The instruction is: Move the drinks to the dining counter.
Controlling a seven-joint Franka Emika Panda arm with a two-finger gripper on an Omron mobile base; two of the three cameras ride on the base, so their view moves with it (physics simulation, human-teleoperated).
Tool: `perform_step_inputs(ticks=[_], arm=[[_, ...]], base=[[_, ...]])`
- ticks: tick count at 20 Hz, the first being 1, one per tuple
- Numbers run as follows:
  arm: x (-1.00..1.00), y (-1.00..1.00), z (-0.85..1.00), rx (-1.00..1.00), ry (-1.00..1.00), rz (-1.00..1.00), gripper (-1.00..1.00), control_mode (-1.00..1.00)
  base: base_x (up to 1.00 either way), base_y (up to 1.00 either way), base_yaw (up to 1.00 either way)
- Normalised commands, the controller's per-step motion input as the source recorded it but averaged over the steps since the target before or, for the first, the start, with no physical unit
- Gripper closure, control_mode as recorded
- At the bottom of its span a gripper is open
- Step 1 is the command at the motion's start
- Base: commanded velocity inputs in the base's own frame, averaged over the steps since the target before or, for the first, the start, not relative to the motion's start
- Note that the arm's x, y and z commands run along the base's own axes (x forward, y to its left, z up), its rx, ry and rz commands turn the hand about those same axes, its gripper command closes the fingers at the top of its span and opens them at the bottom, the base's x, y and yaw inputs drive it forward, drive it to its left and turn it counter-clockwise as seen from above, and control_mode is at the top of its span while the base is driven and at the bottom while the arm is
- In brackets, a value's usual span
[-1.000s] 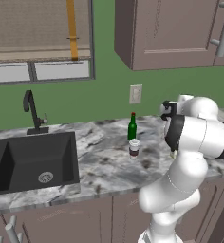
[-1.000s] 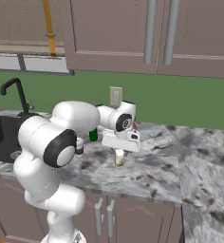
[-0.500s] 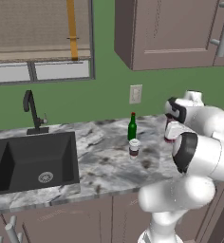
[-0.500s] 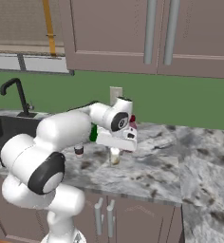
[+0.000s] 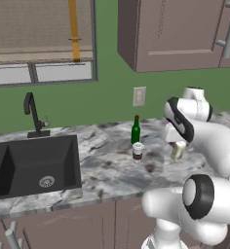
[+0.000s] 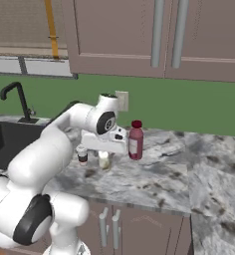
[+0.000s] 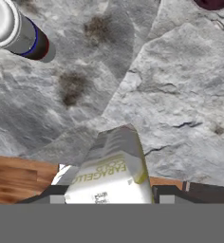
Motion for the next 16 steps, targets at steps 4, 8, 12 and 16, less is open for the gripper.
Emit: perform_step_inputs(ticks=[4, 8, 12, 16], arm=[[0.00, 0.32, 0.34, 0.00, 0.00, 0.00, 1.00, -1.00], [0.00, 0.11, 0.43, 0.00, 0.00, 0.00, 1.00, -1.00], [-0.02, 0.00, 0.49, 0.00, 0.00, -0.03, 1.00, -1.00], [-0.07, 0.00, 0.42, -0.01, 0.00, -0.03, 1.00, -1.00]], base=[[0.00, 0.00, 0.00], [0.00, 0.00, 0.00], [0.00, 0.00, 0.00], [0.00, 0.00, 0.00]])
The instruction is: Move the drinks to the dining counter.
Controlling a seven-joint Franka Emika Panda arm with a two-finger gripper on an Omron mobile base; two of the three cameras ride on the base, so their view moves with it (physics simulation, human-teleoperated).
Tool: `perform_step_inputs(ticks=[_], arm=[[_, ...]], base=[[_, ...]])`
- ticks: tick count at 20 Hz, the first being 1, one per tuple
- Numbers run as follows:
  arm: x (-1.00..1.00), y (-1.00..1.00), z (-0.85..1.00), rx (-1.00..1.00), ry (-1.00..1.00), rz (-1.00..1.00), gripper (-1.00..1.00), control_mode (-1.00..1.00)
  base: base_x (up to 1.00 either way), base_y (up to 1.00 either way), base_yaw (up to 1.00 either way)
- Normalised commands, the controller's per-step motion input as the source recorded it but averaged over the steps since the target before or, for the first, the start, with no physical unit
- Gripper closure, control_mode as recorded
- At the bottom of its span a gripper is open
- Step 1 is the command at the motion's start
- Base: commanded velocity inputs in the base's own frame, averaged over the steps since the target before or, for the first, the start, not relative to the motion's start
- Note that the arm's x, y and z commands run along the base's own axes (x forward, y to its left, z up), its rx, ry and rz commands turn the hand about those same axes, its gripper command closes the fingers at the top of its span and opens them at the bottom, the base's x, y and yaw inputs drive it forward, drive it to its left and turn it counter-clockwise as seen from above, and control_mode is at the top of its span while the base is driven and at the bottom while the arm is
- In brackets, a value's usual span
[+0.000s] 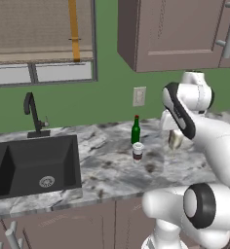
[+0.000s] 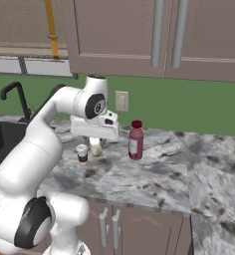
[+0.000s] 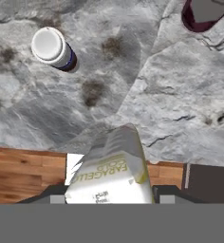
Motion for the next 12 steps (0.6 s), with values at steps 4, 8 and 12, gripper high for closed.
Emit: perform_step_inputs(ticks=[4, 8, 12], arm=[[0.00, 0.00, 0.03, -0.01, 0.00, 0.00, 1.00, 1.00], [0.00, 0.00, 0.00, 0.00, 0.00, 0.00, 1.00, 1.00], [0.00, 0.00, 0.00, 0.00, 0.00, 0.00, 1.00, 1.00]], base=[[-0.27, 0.22, 0.01], [-0.95, 1.00, 0.47], [-0.48, 0.99, 0.83]])
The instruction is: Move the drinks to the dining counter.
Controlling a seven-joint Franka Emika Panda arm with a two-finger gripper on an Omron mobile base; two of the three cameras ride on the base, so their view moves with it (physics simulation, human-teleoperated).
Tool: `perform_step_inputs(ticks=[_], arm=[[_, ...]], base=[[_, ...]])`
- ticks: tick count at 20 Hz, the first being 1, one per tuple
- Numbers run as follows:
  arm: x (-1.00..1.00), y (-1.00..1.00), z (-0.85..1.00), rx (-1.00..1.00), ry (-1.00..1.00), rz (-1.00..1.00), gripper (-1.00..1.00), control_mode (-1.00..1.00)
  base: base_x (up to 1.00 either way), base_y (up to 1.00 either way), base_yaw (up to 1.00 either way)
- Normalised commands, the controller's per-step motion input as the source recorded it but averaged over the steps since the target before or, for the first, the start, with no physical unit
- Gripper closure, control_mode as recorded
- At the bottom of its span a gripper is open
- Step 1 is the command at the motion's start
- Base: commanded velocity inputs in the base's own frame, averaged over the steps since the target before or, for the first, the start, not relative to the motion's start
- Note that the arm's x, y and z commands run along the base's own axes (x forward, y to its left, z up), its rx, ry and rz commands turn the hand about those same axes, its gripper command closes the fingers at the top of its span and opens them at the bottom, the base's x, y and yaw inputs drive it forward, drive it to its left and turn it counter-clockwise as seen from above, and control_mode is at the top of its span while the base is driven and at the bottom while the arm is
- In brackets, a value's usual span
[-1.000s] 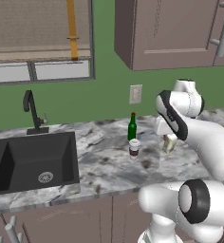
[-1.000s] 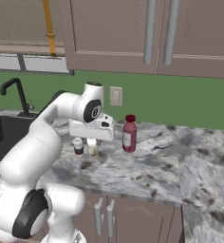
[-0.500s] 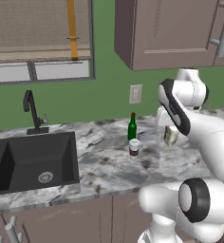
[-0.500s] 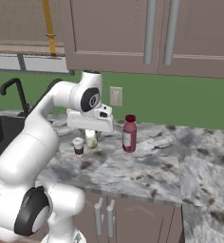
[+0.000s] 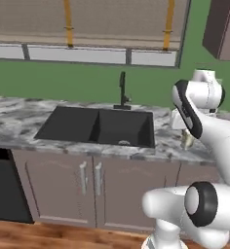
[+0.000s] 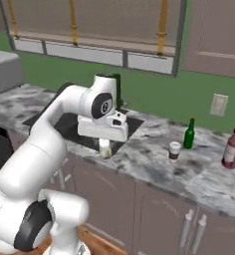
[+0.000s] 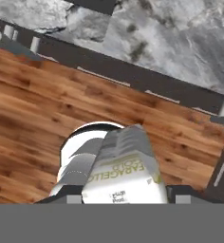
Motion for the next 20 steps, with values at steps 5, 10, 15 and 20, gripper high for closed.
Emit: perform_step_inputs(ticks=[5, 10, 15, 20], arm=[[0.00, 0.00, 0.00, 0.00, 0.00, 0.00, 1.00, 1.00], [0.00, 0.00, 0.00, 0.00, 0.00, 0.00, 1.00, 1.00], [0.00, 0.00, 0.00, 0.00, 0.00, 0.00, 1.00, 1.00], [0.00, 0.00, 0.00, 0.00, 0.00, 0.00, 1.00, 1.00]], base=[[-0.27, 0.48, 0.98], [-0.26, 0.27, 1.00], [-0.14, 0.01, 1.00], [0.00, 0.02, 1.00]])
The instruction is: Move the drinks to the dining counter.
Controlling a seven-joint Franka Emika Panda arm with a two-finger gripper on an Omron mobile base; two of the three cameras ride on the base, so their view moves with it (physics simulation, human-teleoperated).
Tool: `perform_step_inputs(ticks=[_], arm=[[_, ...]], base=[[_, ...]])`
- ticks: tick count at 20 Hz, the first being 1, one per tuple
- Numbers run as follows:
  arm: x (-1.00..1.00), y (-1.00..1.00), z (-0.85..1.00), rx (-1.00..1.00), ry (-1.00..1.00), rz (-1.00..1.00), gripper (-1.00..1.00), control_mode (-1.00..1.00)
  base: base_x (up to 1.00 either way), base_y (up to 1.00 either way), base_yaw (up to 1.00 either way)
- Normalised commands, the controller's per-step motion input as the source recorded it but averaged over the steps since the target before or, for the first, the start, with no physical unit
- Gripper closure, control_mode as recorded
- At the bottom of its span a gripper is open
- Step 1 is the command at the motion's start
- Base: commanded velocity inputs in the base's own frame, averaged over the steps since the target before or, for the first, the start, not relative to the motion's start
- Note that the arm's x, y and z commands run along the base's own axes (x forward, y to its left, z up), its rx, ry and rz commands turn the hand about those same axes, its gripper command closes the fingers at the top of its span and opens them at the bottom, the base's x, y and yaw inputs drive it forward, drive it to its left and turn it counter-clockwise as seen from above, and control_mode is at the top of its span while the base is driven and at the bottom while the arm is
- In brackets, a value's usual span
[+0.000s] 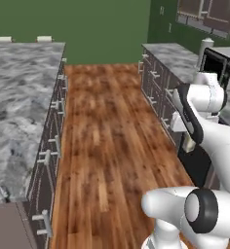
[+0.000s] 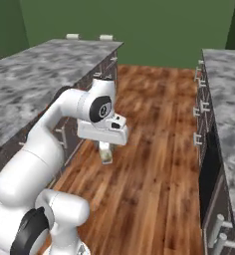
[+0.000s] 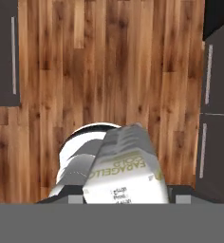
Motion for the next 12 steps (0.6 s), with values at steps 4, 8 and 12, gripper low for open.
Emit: perform_step_inputs(ticks=[4, 8, 12], arm=[[0.00, 0.00, 0.00, 0.00, 0.00, 0.00, 1.00, 1.00], [0.00, 0.00, 0.00, 0.00, 0.00, 0.00, 1.00, 1.00], [0.00, 0.00, 0.00, 0.00, 0.00, 0.00, 1.00, 1.00]], base=[[0.58, -0.66, 0.42], [1.00, -0.95, 0.02], [1.00, -0.55, 0.03]])
